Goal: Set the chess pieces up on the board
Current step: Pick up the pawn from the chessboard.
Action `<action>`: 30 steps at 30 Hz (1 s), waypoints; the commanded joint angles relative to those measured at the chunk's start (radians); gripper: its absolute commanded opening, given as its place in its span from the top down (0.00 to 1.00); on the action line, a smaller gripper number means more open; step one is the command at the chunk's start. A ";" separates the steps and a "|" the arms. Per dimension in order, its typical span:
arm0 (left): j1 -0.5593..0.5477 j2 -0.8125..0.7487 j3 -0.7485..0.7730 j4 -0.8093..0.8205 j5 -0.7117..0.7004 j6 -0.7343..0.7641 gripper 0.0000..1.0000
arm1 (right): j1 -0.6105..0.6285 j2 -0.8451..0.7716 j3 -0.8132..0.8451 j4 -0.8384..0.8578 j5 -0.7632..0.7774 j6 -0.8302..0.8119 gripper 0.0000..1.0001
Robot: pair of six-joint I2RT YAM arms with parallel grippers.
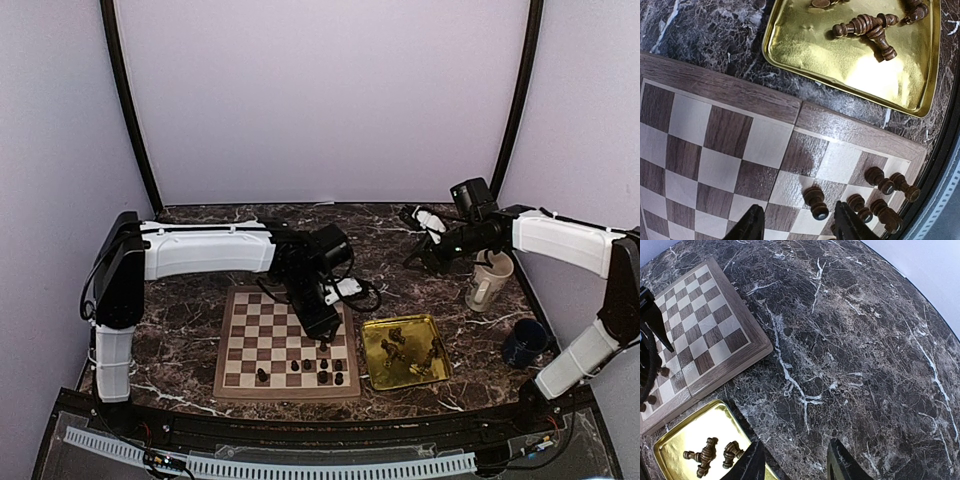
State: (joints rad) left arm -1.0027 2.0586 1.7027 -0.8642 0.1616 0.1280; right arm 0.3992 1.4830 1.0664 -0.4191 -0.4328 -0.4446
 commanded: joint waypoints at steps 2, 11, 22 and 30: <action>-0.012 0.030 0.024 -0.059 0.024 0.022 0.50 | 0.003 0.017 0.002 0.002 -0.003 -0.015 0.56; -0.017 0.044 0.026 -0.070 -0.024 0.007 0.61 | 0.003 0.025 0.007 -0.009 -0.007 -0.019 0.56; -0.017 0.034 0.038 -0.094 -0.016 0.009 0.85 | 0.003 0.033 0.007 -0.015 -0.011 -0.028 0.56; -0.016 -0.100 -0.052 -0.125 -0.063 -0.002 0.88 | 0.004 0.030 0.006 -0.020 -0.011 -0.034 0.56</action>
State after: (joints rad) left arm -1.0138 2.0956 1.7016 -0.9333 0.1299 0.1307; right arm 0.3996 1.5101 1.0664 -0.4351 -0.4335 -0.4694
